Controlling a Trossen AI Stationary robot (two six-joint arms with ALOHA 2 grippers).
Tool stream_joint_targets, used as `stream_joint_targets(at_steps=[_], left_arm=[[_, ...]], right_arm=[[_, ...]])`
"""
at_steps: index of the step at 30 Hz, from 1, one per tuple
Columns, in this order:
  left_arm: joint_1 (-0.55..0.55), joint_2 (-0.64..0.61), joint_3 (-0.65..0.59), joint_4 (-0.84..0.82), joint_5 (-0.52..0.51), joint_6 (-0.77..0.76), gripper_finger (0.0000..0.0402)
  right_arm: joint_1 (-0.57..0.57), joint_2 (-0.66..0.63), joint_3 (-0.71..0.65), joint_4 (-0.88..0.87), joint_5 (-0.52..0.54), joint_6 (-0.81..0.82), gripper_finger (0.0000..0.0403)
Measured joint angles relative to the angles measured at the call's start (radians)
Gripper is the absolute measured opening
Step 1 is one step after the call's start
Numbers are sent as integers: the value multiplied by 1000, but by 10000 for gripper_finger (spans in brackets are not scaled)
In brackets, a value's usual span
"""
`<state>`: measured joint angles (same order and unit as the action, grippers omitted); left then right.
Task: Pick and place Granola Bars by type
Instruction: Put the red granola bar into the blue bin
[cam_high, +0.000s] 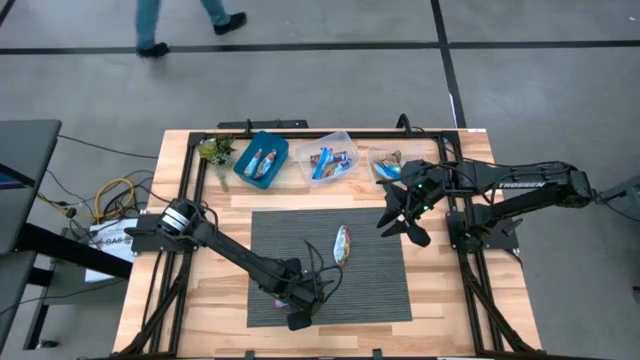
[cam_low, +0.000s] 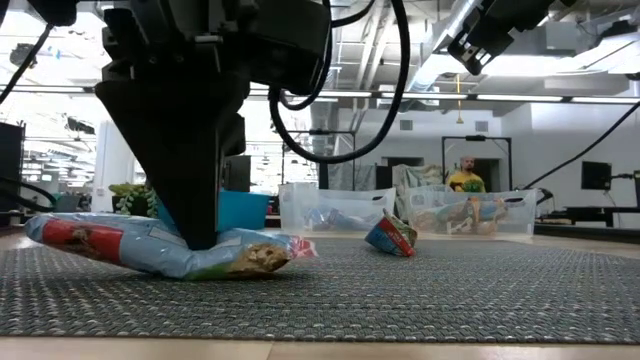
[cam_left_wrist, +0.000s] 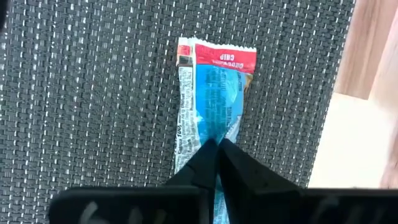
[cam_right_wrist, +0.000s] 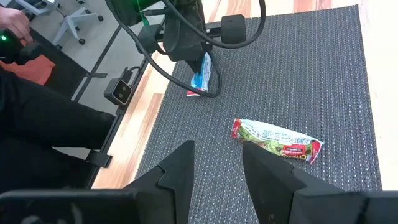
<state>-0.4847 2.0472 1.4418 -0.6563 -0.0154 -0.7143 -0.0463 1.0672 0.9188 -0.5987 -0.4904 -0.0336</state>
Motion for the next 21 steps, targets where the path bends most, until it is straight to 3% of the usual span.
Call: stream_joint_targets(at_steps=[14, 21], left_arm=[[26, 2, 54, -71, 2, -34, 0], [112, -2, 168, -268, -119, -49, 0]], right_arm=[[0, 0, 0, 0, 0, -1, 126], [0, 0, 0, 0, 1, -1, 126]])
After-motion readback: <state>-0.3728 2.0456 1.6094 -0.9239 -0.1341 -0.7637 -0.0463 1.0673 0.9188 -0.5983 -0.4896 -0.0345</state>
